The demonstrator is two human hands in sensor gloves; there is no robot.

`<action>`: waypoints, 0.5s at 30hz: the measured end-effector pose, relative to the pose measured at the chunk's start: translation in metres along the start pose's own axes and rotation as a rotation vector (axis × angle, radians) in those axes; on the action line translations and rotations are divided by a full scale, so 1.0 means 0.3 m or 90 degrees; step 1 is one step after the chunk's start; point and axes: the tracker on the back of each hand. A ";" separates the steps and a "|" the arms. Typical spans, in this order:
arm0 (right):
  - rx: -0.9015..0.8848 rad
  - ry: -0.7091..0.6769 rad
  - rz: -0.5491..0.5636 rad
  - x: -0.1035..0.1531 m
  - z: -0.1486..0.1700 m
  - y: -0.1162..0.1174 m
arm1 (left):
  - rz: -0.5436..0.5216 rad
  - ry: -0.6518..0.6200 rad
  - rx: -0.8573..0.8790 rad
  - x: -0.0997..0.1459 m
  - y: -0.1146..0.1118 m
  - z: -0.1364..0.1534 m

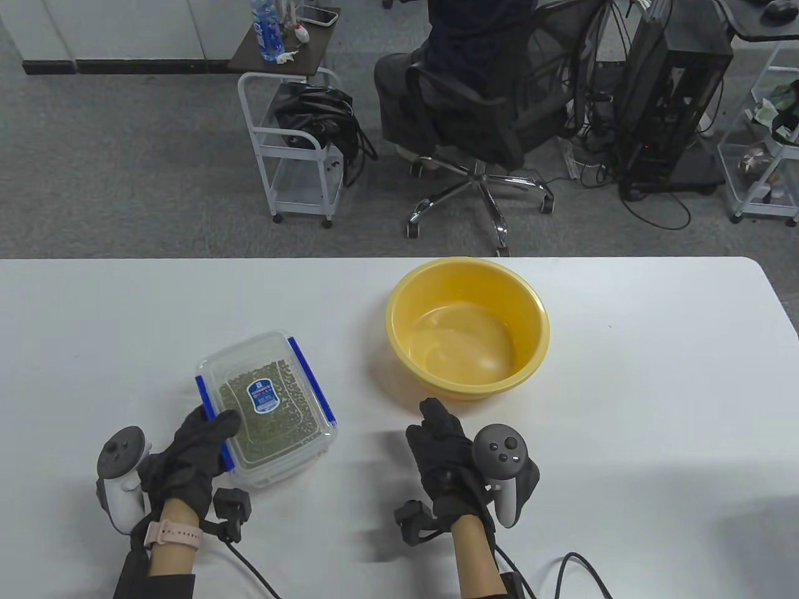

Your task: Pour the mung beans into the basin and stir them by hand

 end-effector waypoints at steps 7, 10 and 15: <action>-0.044 0.028 -0.036 0.009 0.004 0.004 | 0.103 0.024 -0.030 0.019 -0.158 0.063; -0.055 0.036 -0.091 0.013 -0.009 0.021 | 0.118 0.009 -0.062 0.016 -0.185 0.056; -0.053 0.057 -0.231 0.034 -0.036 0.110 | 0.129 -0.004 -0.058 0.038 -0.211 0.061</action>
Point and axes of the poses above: the tracker on the back of each hand, its own z axis roughly to the little-finger side, its own x axis roughly from the fingertips to the wrist, y = z × x
